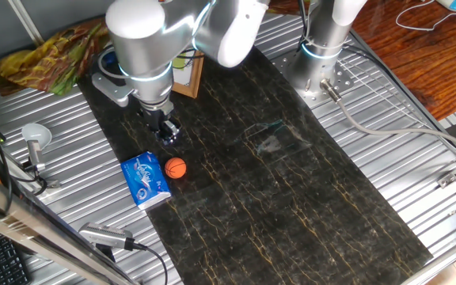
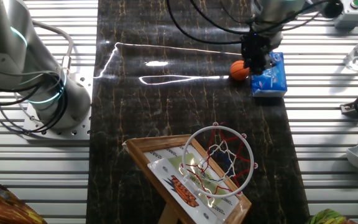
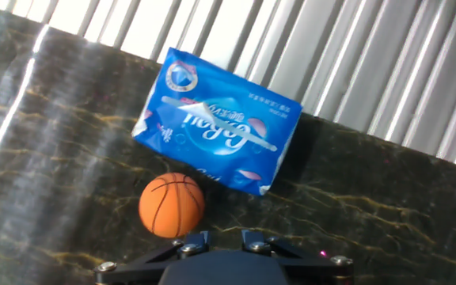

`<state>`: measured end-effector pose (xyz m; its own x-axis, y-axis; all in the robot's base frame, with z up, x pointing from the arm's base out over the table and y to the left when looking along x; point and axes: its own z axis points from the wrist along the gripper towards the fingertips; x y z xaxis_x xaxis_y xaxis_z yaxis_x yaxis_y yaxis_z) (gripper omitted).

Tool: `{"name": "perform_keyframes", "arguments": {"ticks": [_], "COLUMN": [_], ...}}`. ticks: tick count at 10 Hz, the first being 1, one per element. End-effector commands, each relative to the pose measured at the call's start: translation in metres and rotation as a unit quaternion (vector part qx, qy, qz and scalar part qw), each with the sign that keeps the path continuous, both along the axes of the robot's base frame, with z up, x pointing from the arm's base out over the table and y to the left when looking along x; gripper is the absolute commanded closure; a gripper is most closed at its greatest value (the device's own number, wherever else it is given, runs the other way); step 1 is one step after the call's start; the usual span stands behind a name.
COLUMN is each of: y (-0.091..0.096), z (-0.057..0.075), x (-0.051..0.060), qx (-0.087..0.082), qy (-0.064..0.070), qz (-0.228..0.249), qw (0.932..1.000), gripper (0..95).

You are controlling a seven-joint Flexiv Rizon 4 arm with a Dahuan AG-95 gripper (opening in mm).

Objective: Grab a basketball, release it and shoot it into the basket

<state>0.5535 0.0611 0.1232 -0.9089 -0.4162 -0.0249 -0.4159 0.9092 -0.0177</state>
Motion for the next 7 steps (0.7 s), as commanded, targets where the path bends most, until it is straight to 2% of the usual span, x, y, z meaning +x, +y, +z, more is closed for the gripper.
{"name": "perform_keyframes", "arguments": {"ticks": [1,3,7], "y": [0.0008,0.0008,0.0008], "z": [-0.0012,-0.0012,-0.0012], "x": [0.0026,0.0026,0.0026], "qx": [0.012,0.023,0.024], "qy": [0.013,0.009,0.015], "qz": [0.054,0.068,0.082], "qw": [0.9984,0.9974,0.9962], "gripper": [76.0,76.0,76.0]}}
